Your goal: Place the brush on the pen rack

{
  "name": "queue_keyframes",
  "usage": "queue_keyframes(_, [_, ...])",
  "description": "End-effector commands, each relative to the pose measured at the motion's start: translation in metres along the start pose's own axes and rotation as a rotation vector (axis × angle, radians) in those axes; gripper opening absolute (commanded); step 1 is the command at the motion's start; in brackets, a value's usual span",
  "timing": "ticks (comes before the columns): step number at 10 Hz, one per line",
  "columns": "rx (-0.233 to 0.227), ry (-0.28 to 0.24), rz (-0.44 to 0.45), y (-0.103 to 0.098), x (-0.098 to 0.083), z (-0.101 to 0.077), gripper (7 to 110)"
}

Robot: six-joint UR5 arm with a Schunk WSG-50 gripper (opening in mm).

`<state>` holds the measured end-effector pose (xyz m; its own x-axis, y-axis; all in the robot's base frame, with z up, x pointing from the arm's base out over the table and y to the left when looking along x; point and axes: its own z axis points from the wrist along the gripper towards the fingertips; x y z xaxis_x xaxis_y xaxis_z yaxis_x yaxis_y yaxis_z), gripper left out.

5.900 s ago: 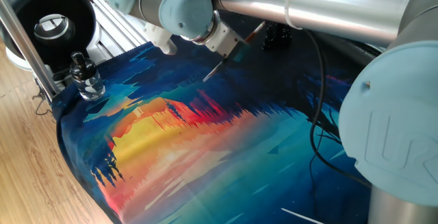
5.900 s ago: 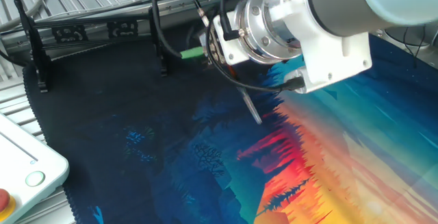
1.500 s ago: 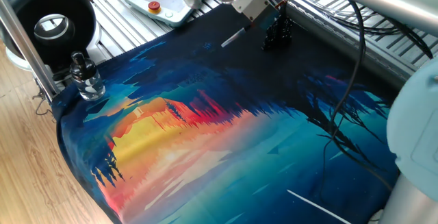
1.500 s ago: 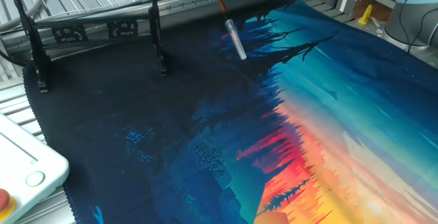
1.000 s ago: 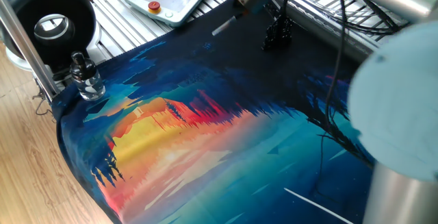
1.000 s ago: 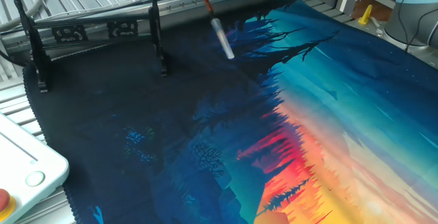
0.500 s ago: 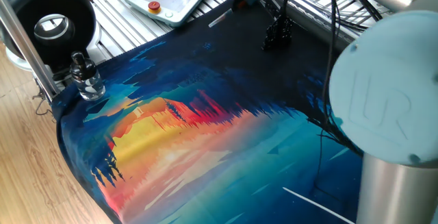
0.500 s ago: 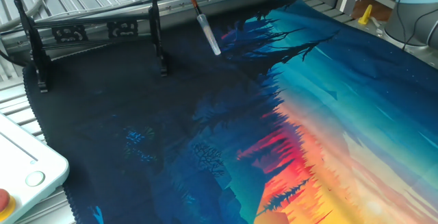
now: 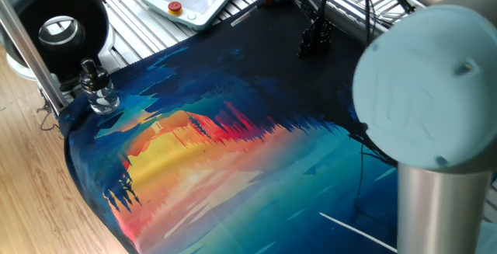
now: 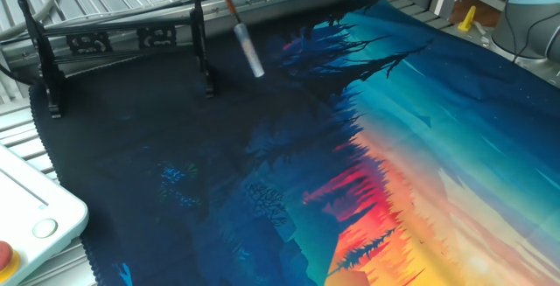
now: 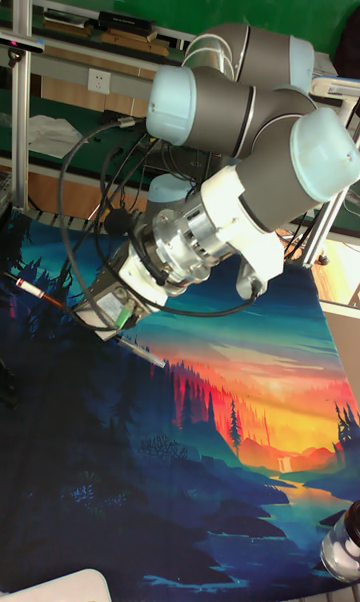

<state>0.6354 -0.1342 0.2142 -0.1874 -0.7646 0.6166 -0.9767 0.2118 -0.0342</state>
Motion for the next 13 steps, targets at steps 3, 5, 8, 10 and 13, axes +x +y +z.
queue_keyframes(3, [-0.016,-0.007,0.013,-0.005,0.004,0.0,7])
queue_keyframes(5, [-0.014,0.051,0.004,0.002,0.023,-0.005,7])
queue_keyframes(8, [-0.015,0.135,-0.033,-0.001,0.044,-0.006,7])
queue_keyframes(10, [-0.004,0.181,-0.043,-0.002,0.056,-0.009,7])
queue_keyframes(13, [0.031,0.201,-0.041,-0.003,0.047,-0.005,7])
